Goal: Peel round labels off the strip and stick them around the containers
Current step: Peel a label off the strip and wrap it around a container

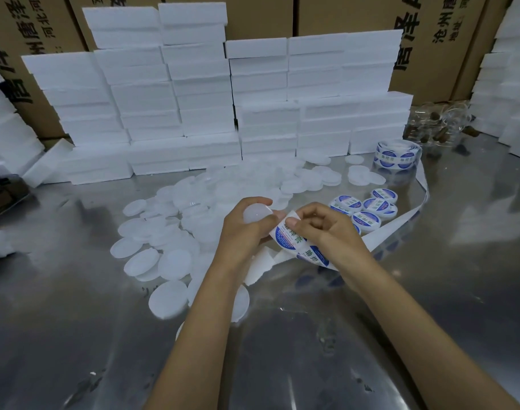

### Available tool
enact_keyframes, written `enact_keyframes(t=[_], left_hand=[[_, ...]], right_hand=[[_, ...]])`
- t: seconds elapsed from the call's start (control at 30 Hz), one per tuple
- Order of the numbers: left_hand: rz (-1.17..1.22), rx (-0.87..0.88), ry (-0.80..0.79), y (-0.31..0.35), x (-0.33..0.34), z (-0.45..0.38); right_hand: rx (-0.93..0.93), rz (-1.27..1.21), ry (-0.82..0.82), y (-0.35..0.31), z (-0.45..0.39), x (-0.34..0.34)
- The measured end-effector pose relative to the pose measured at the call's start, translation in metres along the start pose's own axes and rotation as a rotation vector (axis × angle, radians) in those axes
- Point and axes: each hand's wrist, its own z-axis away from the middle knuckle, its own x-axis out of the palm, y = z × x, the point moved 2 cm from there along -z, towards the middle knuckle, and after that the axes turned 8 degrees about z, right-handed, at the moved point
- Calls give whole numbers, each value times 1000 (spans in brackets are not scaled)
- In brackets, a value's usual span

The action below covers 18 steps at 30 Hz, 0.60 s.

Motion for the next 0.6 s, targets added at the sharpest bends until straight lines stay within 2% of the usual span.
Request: enact_keyframes(t=[0.13,0.37,0.6], left_hand=[[78,-58,14,-3,1,-2],[52,-106,74,-7,-6,-7],[59,-141,70,-9,-5,-8]], right_hand=[[-133,130,69,1,0,3],[-268,356,-37,5,0,6],[-350,495,-9,3,3,7]])
